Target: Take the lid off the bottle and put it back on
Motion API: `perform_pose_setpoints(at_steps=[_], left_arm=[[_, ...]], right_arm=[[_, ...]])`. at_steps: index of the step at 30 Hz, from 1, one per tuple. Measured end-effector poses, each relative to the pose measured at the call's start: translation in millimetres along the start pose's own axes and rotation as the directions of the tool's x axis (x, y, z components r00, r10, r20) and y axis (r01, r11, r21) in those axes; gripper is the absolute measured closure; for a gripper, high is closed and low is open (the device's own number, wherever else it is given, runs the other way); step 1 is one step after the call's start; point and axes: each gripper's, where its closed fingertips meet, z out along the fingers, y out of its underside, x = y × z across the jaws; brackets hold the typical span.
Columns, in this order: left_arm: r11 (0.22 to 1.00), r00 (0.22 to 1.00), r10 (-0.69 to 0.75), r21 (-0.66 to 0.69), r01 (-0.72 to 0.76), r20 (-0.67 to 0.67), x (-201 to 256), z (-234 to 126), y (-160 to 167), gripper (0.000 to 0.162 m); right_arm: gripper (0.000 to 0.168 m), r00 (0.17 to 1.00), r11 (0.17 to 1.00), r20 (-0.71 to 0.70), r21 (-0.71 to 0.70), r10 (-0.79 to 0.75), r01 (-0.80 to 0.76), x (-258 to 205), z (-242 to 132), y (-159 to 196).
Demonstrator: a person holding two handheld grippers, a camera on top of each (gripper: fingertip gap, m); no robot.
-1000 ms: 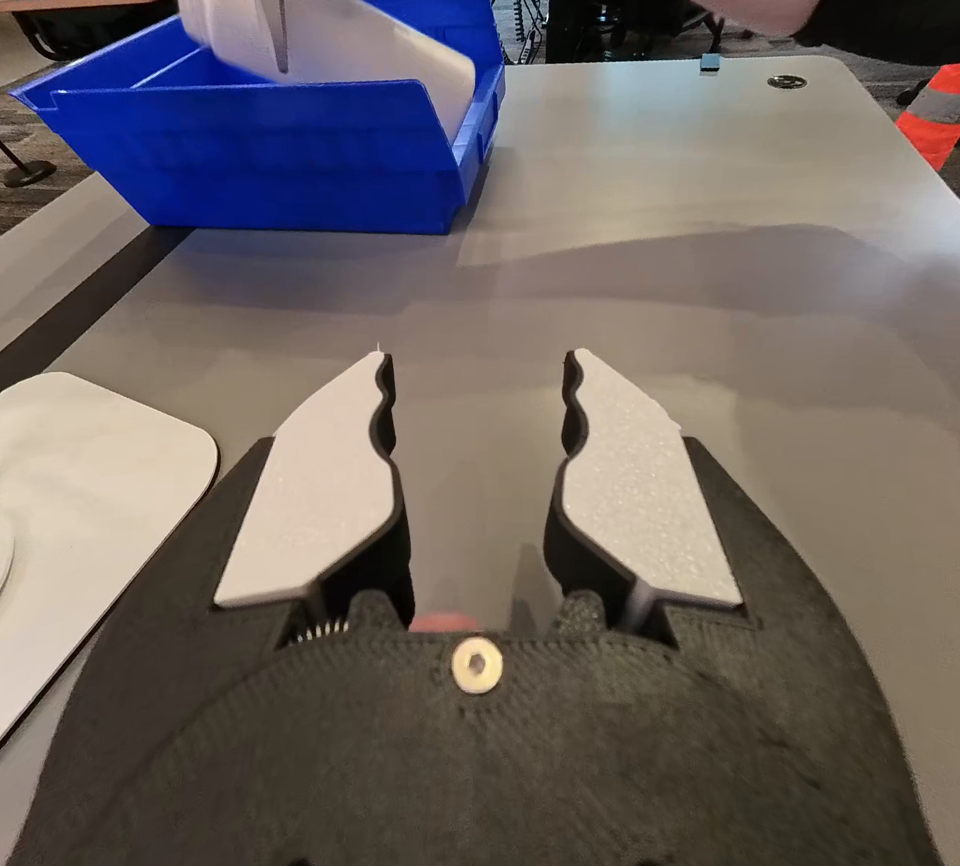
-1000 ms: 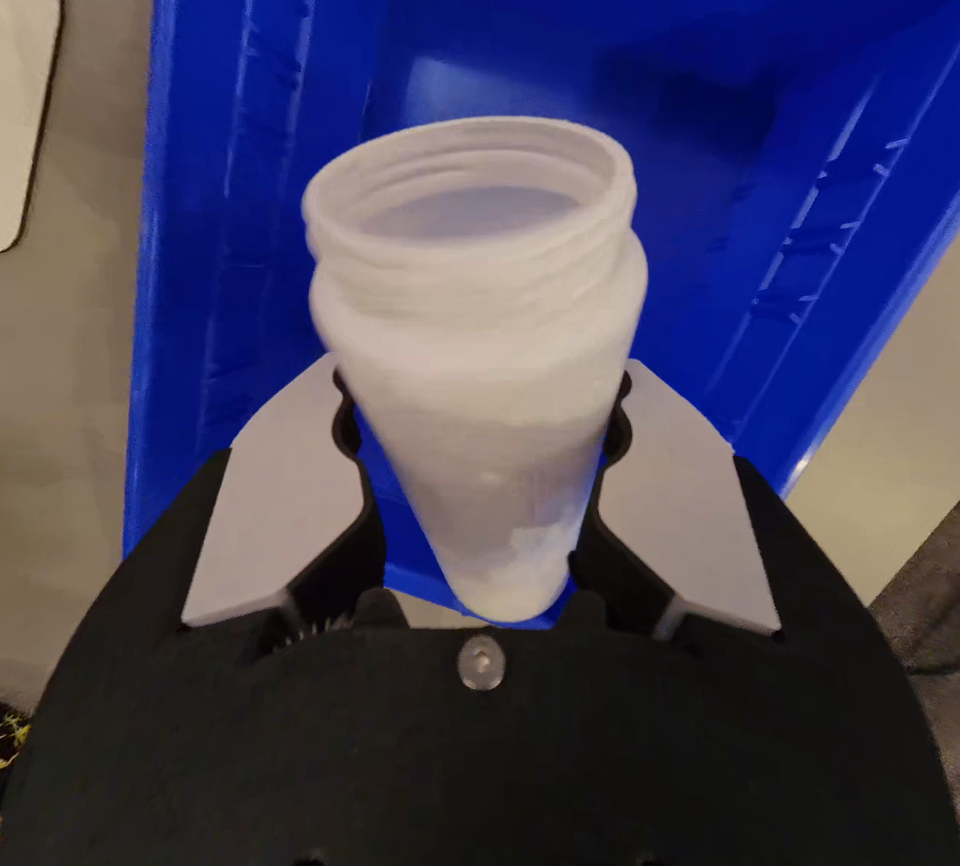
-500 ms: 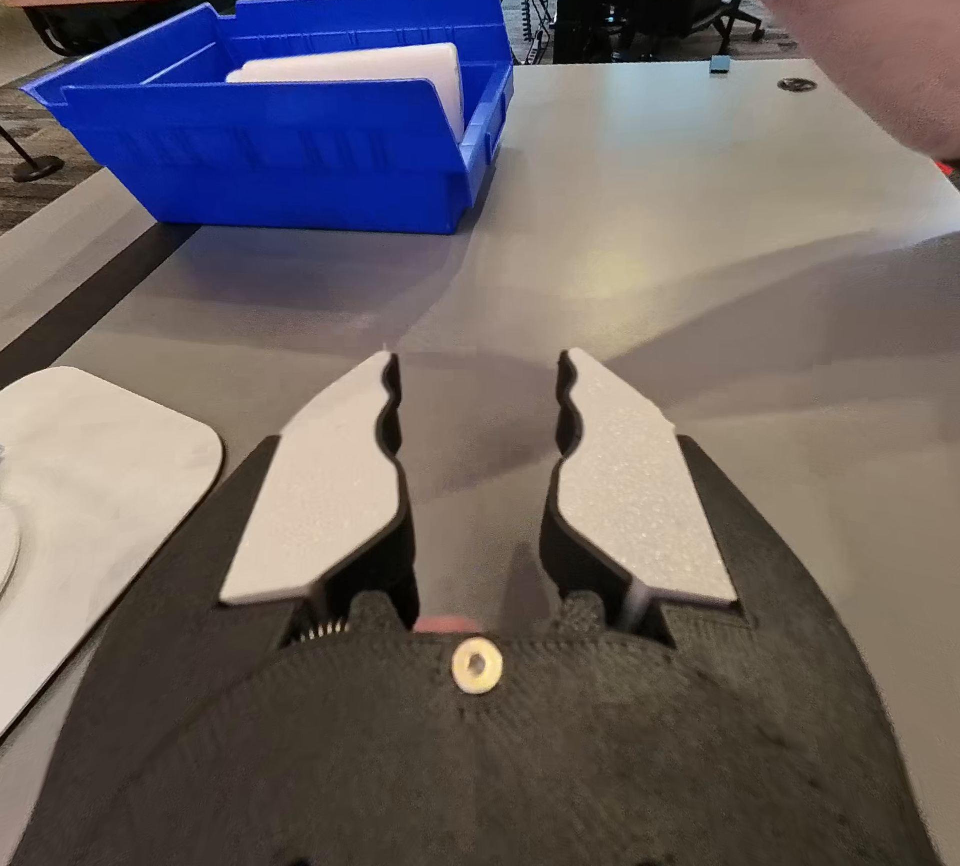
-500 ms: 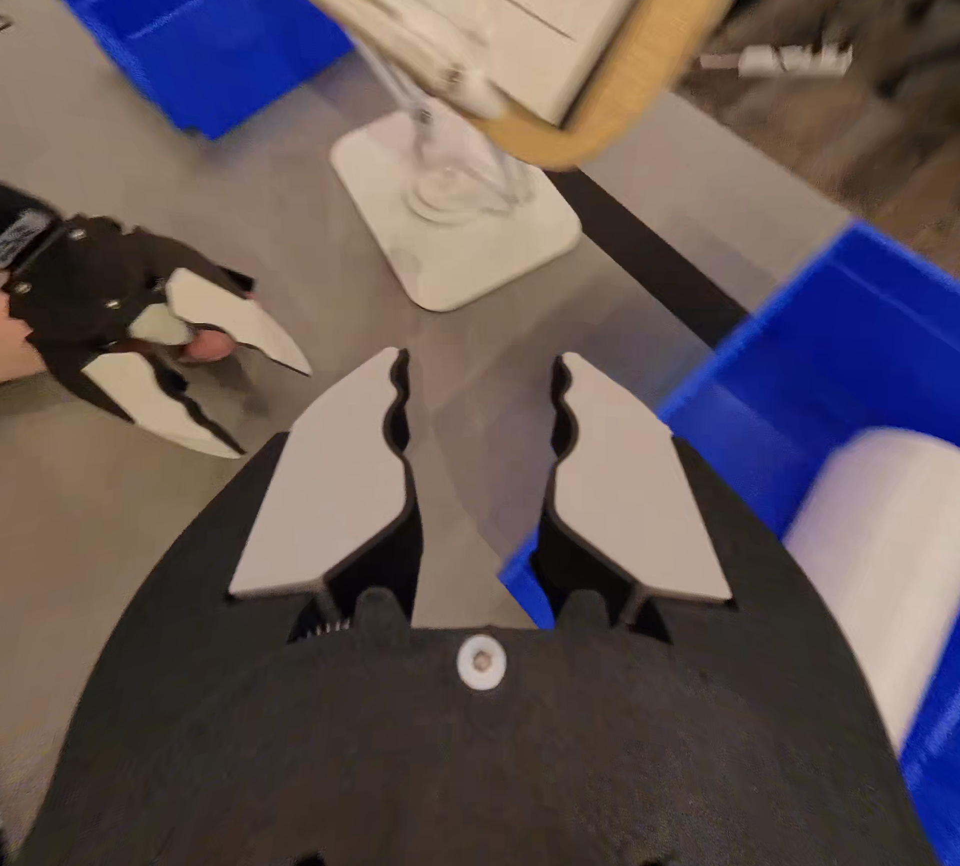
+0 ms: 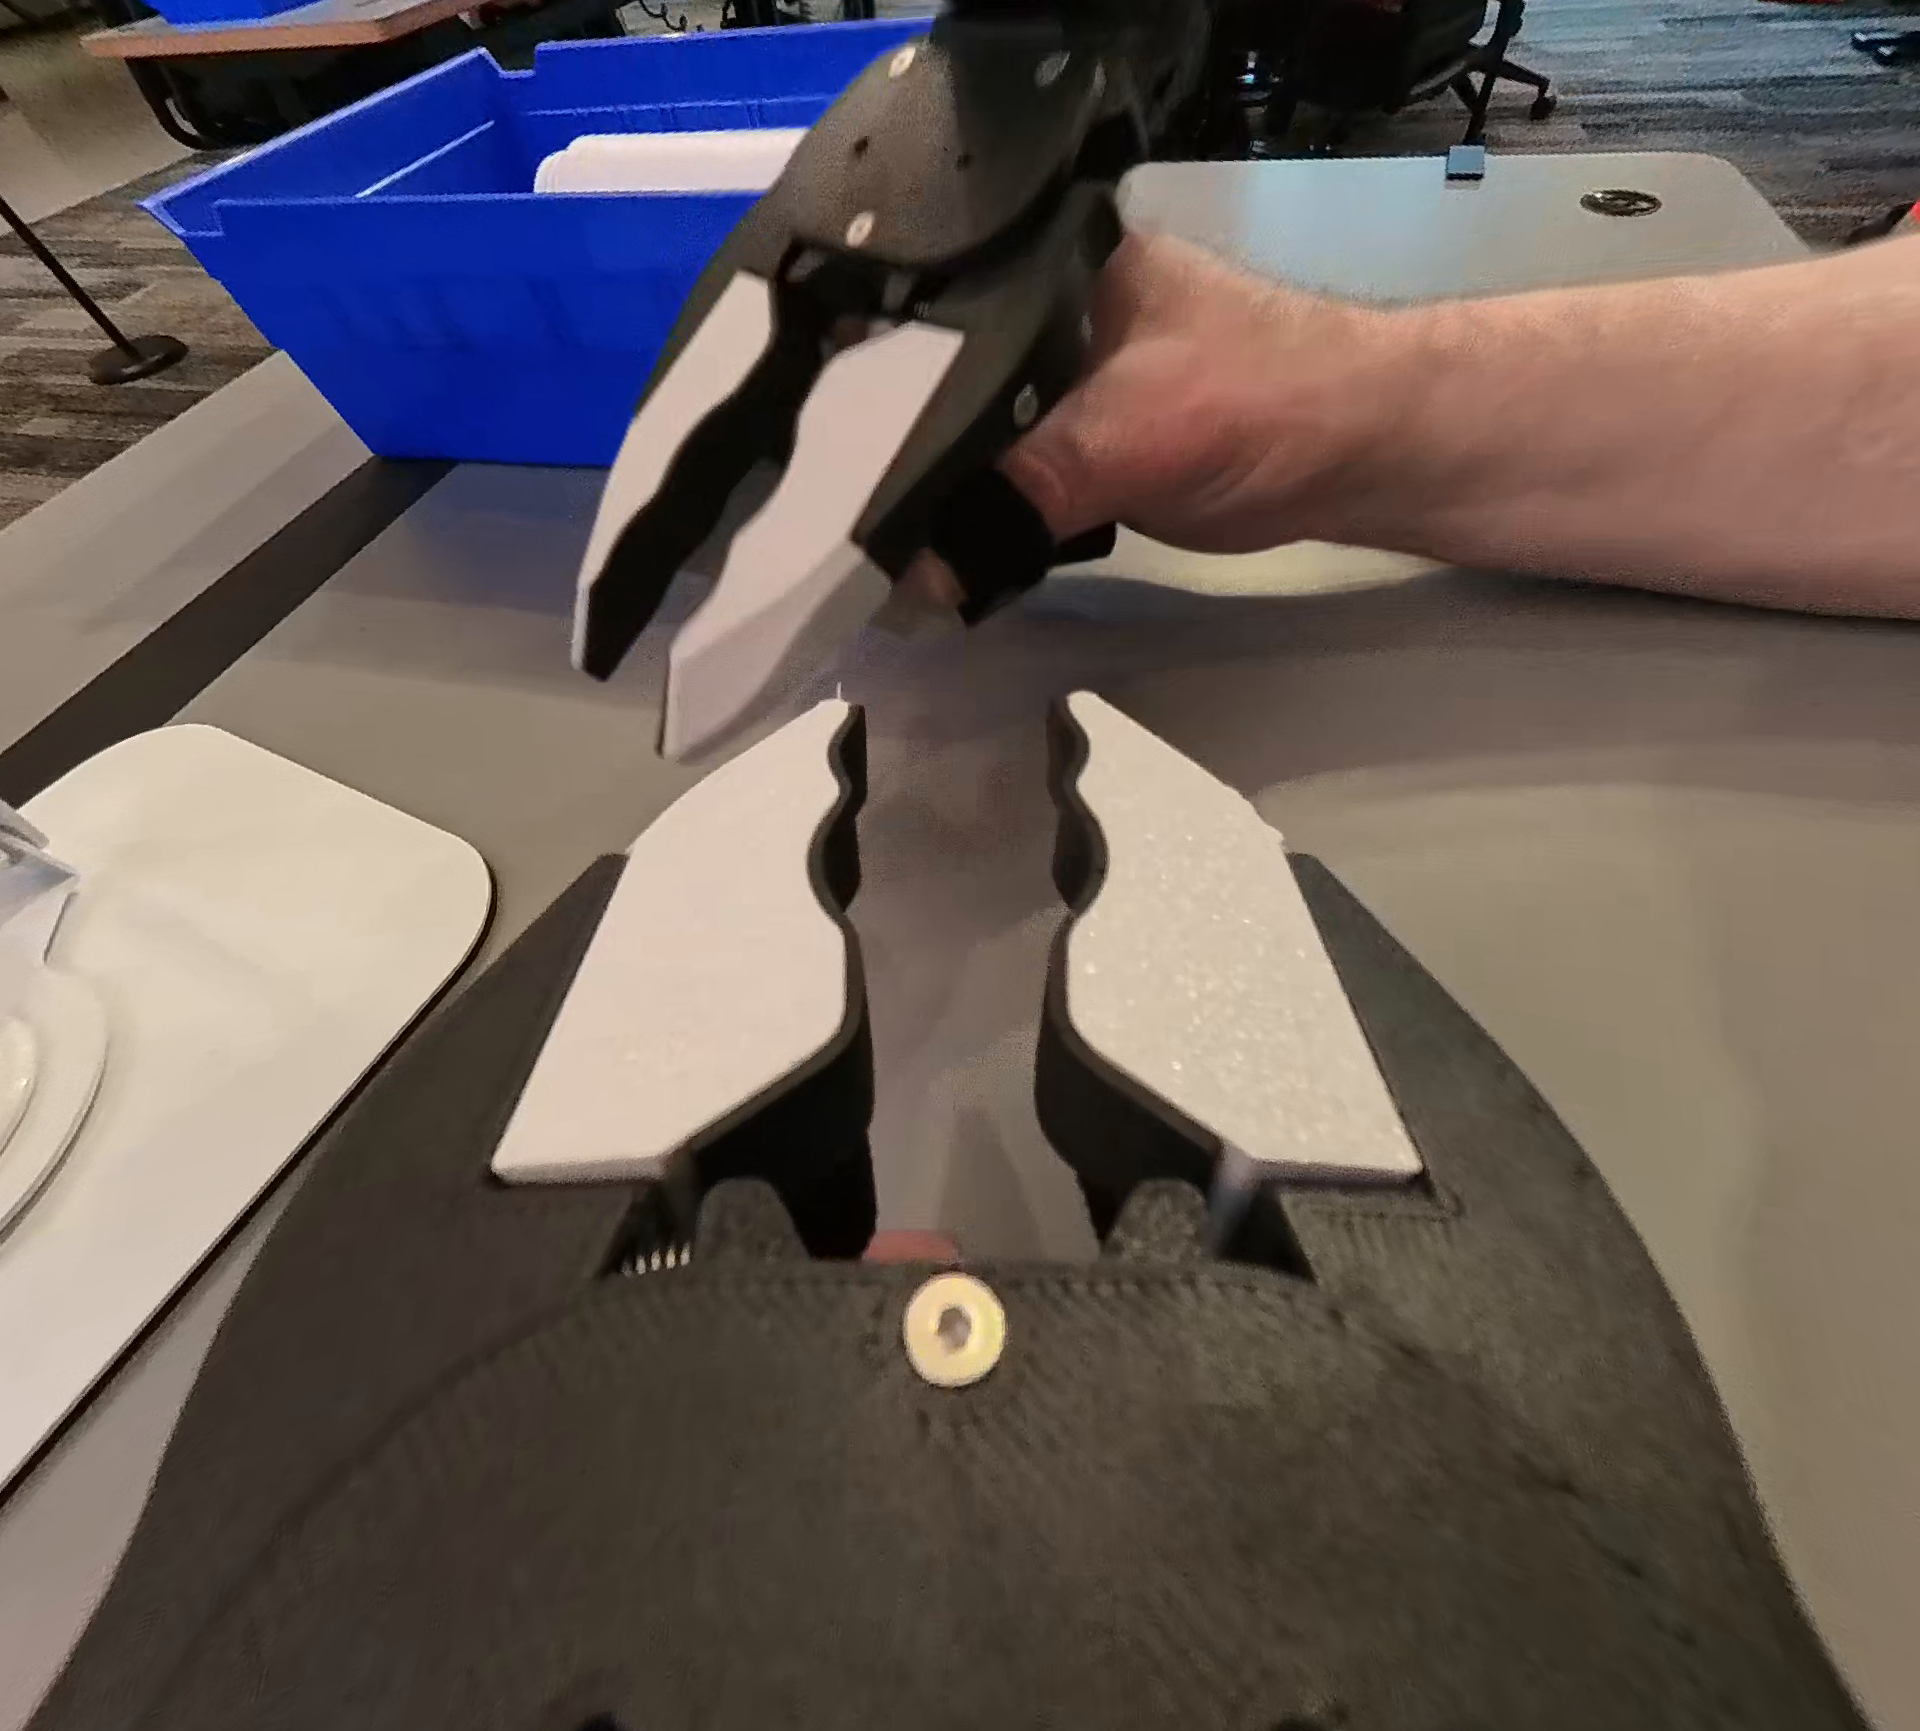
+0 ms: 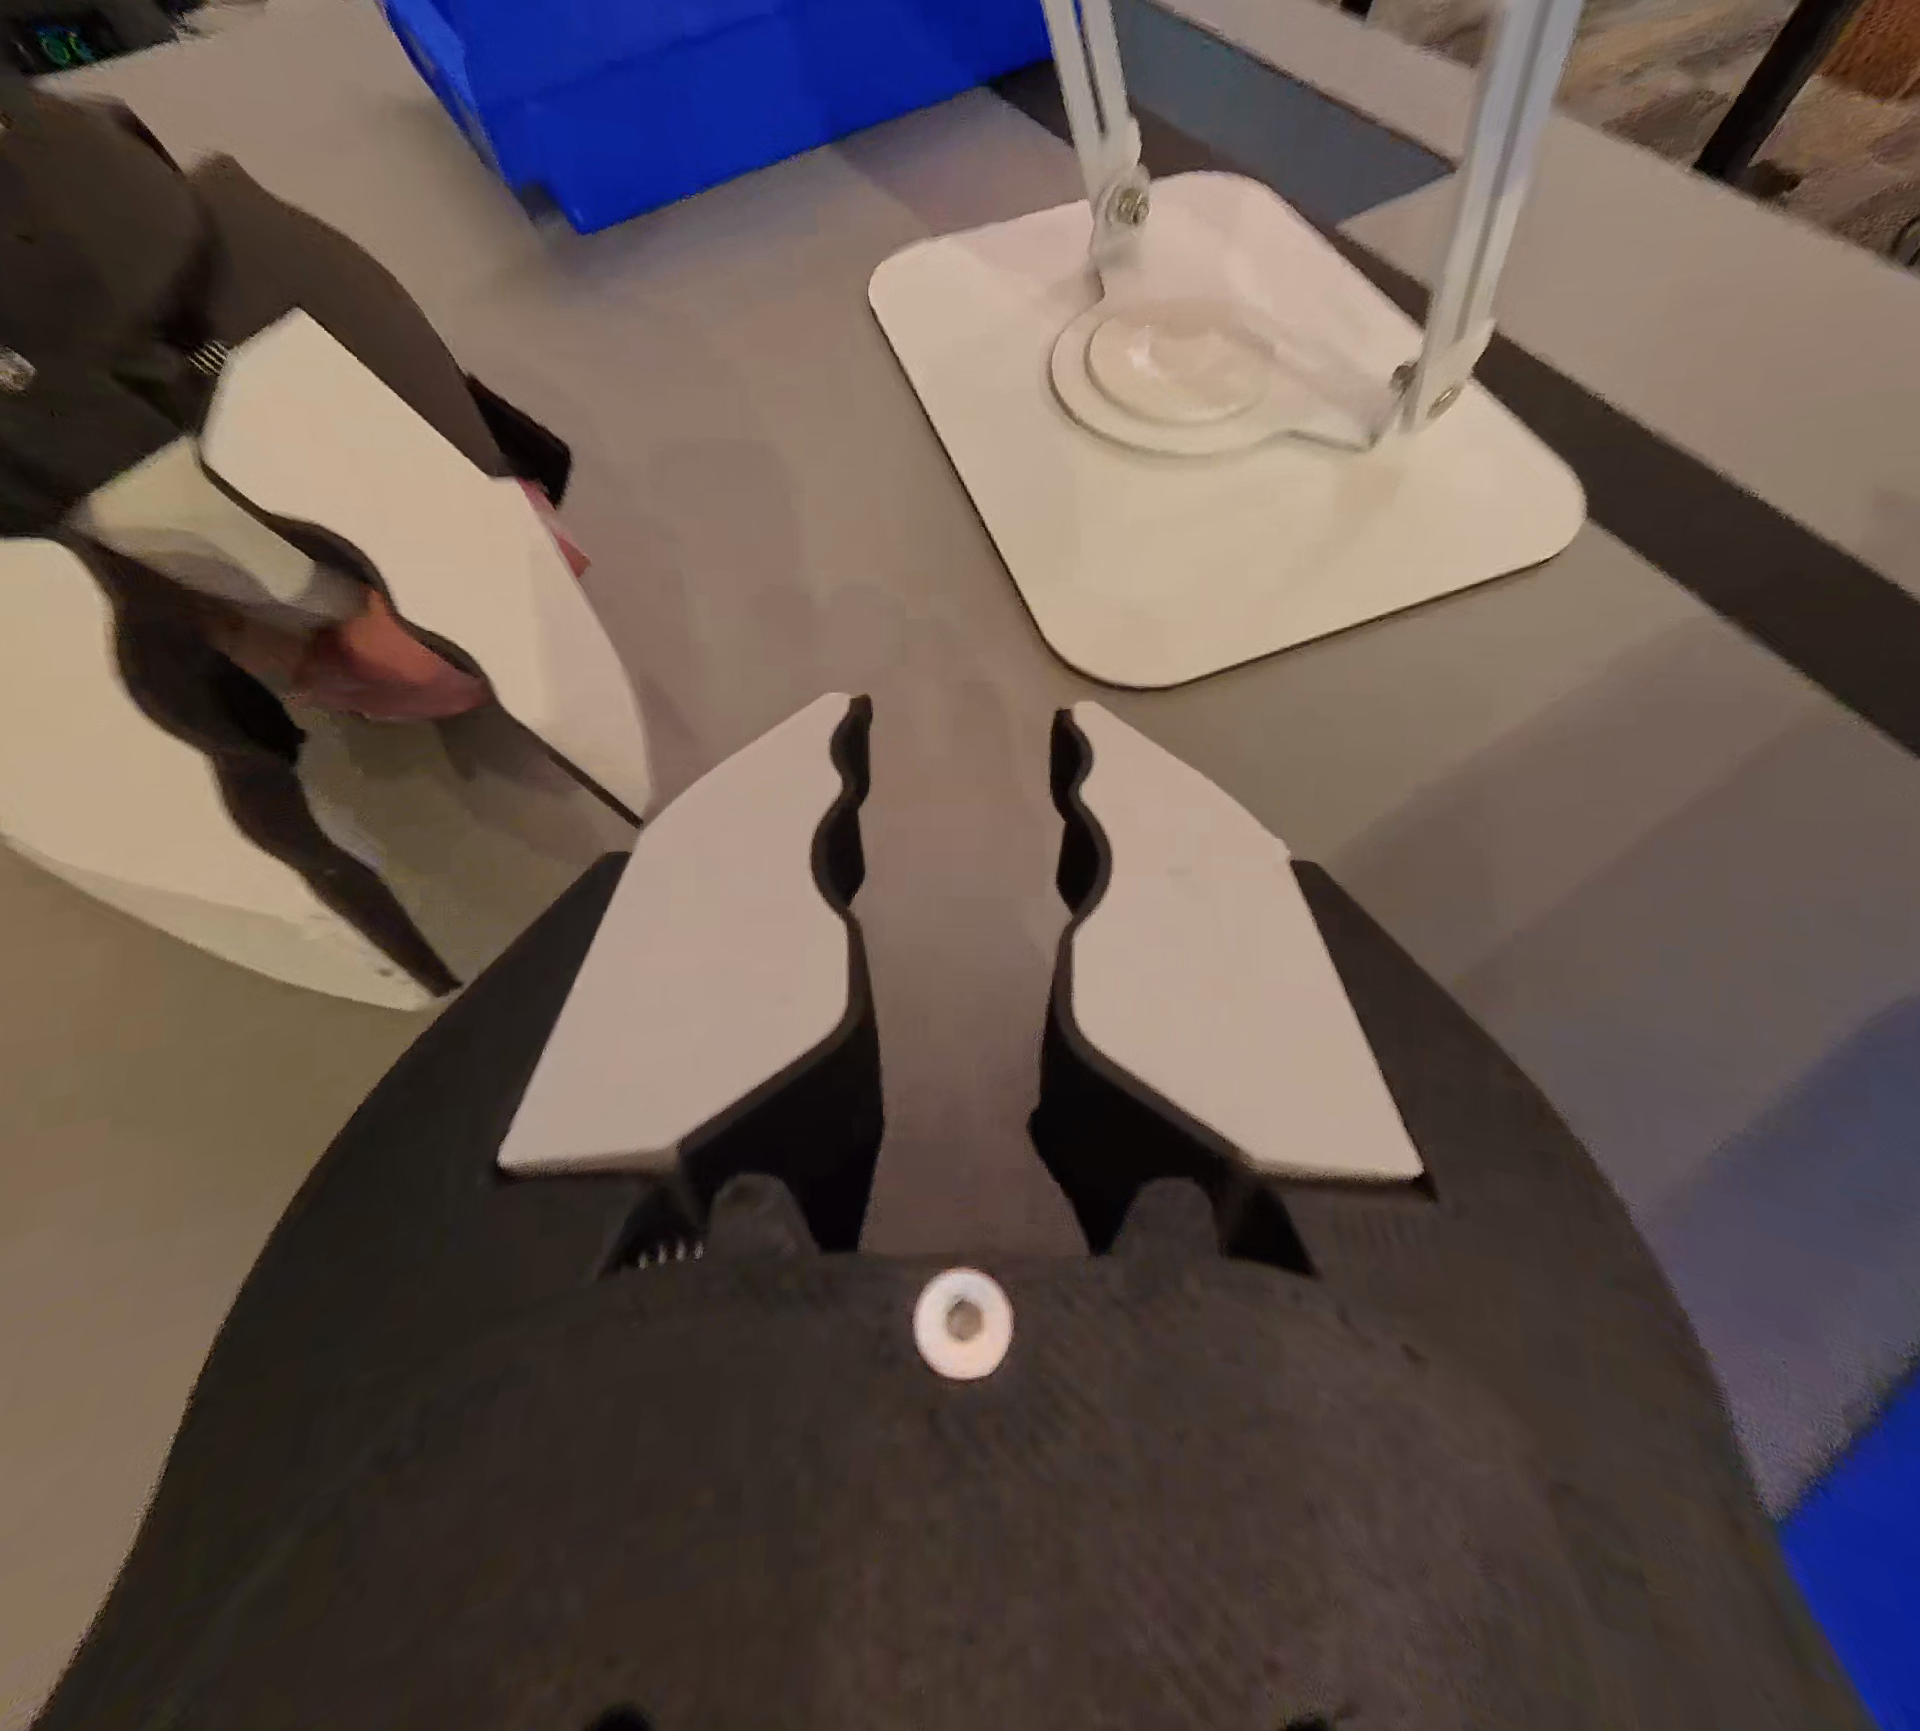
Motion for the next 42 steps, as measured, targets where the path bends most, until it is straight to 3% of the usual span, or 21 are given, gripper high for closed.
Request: perform_pose_setpoints(at_steps=[3, 6, 42], left_arm=[[1.000, 1.000, -0.005, 0.000, 0.005, -0.003, 0, 0, 0, 0.128], [1.000, 1.000, -0.008, -0.001, 0.008, -0.006, 0, 0, 0, 0.126], [0.999, 1.000, 0.005, -0.034, -0.005, -0.003, 0, 3, 4, 0.115]], right_arm=[[0.109, 1.000, 0.997, -0.007, -0.071, 0.011, -0.012, 2, 12, 14], [0.106, 1.000, 0.994, -0.011, -0.106, -0.011, 0.010, 1, 17, 23], [0.101, 0.996, 0.962, -0.004, -0.261, -0.085, 0.081, -4, 29, 47]])
